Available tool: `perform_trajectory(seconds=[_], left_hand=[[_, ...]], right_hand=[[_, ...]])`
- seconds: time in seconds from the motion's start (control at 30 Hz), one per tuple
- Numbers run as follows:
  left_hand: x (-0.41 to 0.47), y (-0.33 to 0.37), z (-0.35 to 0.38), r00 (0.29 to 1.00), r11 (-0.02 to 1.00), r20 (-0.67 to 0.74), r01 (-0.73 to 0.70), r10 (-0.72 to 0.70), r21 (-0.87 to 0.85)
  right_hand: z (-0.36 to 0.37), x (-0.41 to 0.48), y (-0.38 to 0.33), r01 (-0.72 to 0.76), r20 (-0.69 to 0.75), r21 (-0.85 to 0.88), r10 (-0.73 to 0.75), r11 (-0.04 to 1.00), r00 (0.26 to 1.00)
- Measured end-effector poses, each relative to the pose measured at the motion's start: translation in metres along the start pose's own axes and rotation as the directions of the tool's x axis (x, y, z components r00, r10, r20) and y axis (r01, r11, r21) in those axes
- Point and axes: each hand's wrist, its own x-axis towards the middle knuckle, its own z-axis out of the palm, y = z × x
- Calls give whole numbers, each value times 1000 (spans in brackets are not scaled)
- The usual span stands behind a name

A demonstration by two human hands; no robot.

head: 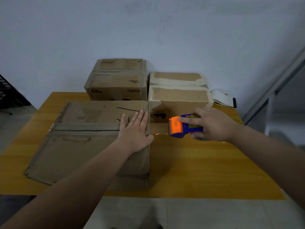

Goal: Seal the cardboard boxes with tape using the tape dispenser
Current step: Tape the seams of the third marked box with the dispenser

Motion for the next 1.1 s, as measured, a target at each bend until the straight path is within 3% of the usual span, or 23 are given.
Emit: perform_trajectory(seconds=[0.27,0.47,0.83,0.97,1.03,1.1], left_hand=[[1,1,-5,1000,1000,28,1,-1,-16],[1,1,-4,999,1000,32,3,-2,-14],[2,3,-2,999,1000,35,7,-7,7],[1,1,-3,999,1000,34,-19,18,23],[2,-1,-2,1000,1000,20,-22,22,11],[2,-2,-1,999,999,14,-31,31,6]], right_hand=[[3,40,-52,-43,162,-48,50,998,985],[-19,62,-65,-50,348,-72,72,996,935],[-31,81,-78,-90,424,-28,93,996,901],[9,63,-70,-69,547,-206,173,976,819],[46,49,-60,-246,555,-12,211,969,804],[71,46,-51,-466,478,366,267,805,837]])
